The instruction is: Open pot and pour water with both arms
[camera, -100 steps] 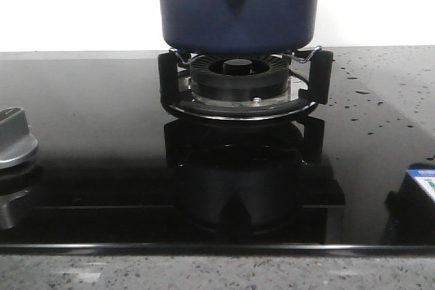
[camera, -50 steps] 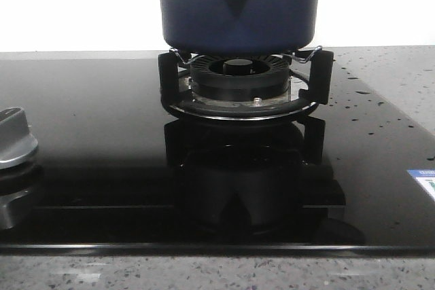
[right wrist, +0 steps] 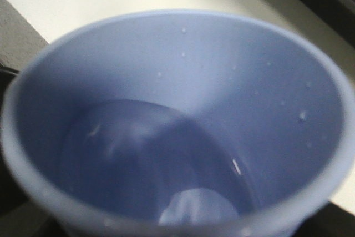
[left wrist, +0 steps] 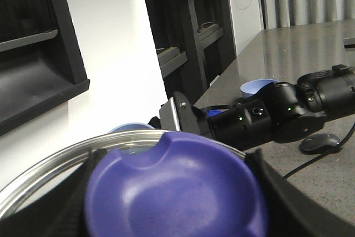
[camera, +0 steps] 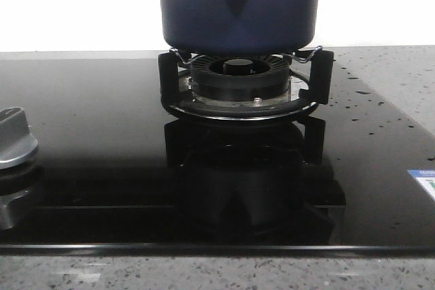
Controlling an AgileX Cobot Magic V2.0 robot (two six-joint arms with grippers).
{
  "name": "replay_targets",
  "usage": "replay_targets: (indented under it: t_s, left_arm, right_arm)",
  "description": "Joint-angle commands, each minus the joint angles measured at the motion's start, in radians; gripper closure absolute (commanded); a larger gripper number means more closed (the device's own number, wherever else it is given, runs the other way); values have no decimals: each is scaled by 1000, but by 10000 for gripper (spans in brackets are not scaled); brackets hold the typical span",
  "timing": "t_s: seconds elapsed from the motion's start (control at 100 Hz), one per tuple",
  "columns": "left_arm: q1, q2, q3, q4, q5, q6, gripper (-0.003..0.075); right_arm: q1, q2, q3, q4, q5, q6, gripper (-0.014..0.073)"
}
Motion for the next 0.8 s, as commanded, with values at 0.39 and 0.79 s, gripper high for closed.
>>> replay_targets:
  t_s: [0.39,0.79]
  left_arm:
    - [5,-20,-26,-88,-57,-11,511]
    - [5,-20,-26,-88,-57,-11,511]
  right_arm:
    - [10,44,-49,-355,-130,-1,460]
    - [26,78,-51,-584,-139,-1,460]
